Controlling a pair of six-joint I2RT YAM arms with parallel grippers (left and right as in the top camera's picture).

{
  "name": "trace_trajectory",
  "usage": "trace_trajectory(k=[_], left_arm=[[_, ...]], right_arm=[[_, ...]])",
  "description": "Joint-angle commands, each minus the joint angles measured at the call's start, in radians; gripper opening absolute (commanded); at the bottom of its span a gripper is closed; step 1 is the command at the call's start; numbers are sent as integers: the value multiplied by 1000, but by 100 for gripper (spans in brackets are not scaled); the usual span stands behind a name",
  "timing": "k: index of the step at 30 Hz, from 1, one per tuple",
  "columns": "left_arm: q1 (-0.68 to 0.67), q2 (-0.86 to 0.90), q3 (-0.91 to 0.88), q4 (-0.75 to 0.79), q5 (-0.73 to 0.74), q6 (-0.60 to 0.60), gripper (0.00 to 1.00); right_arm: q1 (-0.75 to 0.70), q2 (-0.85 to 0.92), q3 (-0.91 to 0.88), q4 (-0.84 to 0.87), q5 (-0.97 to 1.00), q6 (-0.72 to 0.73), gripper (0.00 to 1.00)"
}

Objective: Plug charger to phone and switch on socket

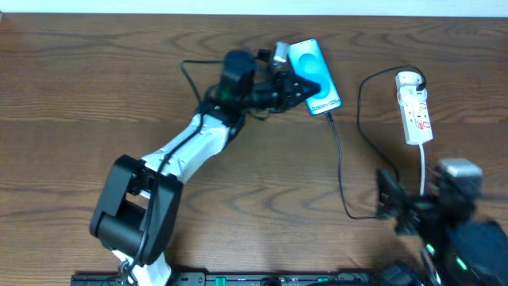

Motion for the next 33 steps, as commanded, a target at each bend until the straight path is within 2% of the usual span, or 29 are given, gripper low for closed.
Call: trace_trajectory(k=[1, 3, 6, 8, 10, 24, 33], left_arm=[[-30, 2, 194, -213, -79, 287, 7], [-33, 40, 299, -381, -54, 374, 7], [-18, 122, 400, -523, 37, 472, 7], [-6, 176, 431, -563, 112, 530, 7], [25, 255, 435, -576, 184, 540, 7], [90, 483, 435, -582, 256, 592, 7], [84, 528, 427, -586, 220, 592, 8]], right_arm=[[-6, -63, 10, -9, 64, 22, 99], [-6, -73, 10, -9, 64, 22, 99], [-6, -67, 3, -8, 63, 30, 99], [-6, -62, -3, -8, 64, 38, 99], [-6, -55, -6, -8, 64, 41, 99], [-6, -51, -11, -4, 78, 41, 99], [-6, -51, -12, -4, 78, 43, 99]])
